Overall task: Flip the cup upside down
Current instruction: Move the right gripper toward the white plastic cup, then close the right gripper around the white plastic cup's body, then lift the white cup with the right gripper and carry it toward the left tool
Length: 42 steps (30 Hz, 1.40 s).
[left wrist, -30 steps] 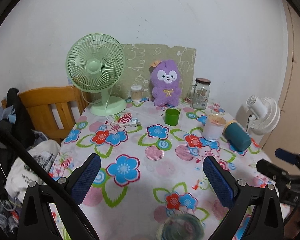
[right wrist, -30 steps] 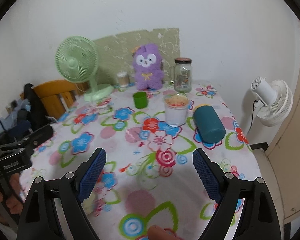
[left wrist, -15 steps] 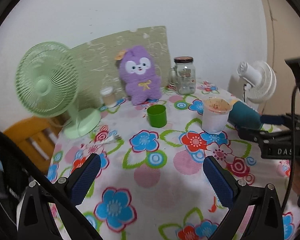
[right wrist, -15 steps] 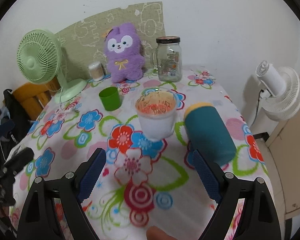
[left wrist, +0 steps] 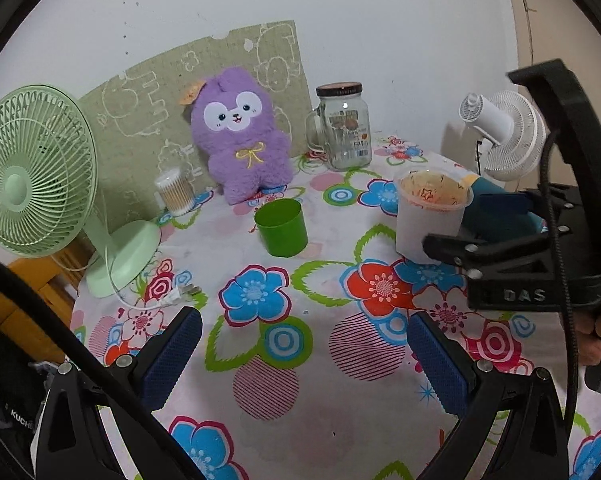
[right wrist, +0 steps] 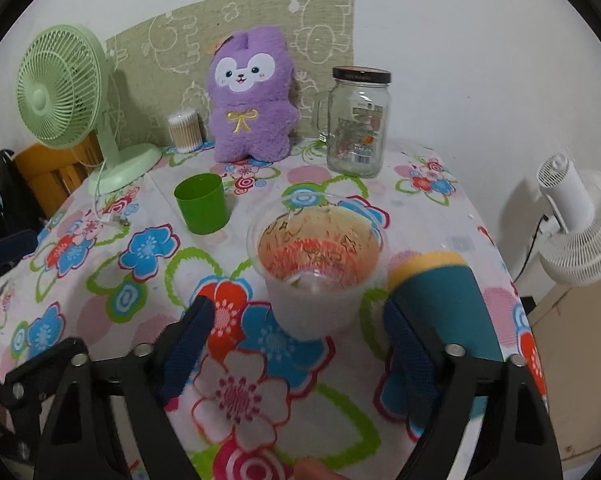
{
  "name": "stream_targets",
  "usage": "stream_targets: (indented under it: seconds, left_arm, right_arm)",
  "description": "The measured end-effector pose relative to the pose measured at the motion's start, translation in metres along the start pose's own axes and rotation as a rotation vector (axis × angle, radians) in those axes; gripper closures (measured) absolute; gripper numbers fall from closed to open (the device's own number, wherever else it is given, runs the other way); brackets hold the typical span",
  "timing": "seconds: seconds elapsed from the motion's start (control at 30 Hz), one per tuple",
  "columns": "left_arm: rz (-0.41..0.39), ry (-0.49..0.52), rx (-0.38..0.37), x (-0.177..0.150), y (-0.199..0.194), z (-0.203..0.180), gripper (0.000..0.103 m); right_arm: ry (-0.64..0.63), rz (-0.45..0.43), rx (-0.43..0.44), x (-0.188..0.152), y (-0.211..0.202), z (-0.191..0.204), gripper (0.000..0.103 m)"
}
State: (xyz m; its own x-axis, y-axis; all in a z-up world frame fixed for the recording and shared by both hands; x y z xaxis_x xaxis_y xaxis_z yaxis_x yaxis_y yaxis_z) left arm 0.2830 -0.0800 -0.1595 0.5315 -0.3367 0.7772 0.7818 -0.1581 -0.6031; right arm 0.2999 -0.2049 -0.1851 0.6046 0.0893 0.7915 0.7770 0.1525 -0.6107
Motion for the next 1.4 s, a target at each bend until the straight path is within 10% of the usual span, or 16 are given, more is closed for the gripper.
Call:
stream_targets:
  seconds: [0.4,0.53,0.67,0.8,0.9,1.4]
  left_arm:
    - [0.017,-0.054,-0.008,-0.003,0.004,0.011,0.000]
    - [0.011,-0.058,-0.003,-0.003,0.002,0.013,0.000]
    - [0.010,-0.057,0.002,-0.002,0.002,0.013,0.000]
    - [0.010,-0.056,0.007,-0.002,0.002,0.015,0.000]
    - [0.016,-0.066,0.007,-0.004,0.005,0.017,0.000]
    - [-0.008,-0.079,-0.011,-0.005,-0.015,0.015,0.000]
  right_arm:
    - [-0.005,0.020,0.057,0.003,0.019,0.012,0.055]
    - [-0.014,0.023,0.055,0.005,0.019,0.015,0.054]
    - [-0.035,-0.001,0.053,0.009,0.022,0.018,0.029]
    - [-0.063,-0.022,0.060,0.015,0.028,0.023,0.029]
    - [-0.061,-0.030,0.068,0.017,0.032,0.024,0.048]
    - [-0.086,-0.011,0.080,0.019,-0.031,0.024,0.049]
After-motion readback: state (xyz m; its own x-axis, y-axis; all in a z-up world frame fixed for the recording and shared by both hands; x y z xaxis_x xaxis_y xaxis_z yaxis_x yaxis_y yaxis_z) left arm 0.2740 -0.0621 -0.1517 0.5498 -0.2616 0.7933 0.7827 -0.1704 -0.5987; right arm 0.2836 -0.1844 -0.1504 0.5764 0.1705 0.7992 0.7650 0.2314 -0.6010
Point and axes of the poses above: each gripper's, at about its wrist camera, not at the fingertips, and y roughly the way its jaws point, z to its left, x to its top, the point moved 10 cm from there along y, roughly the way its jaws point, and after that the axes turned 5 degrees about -z, right-handed, at the moved point
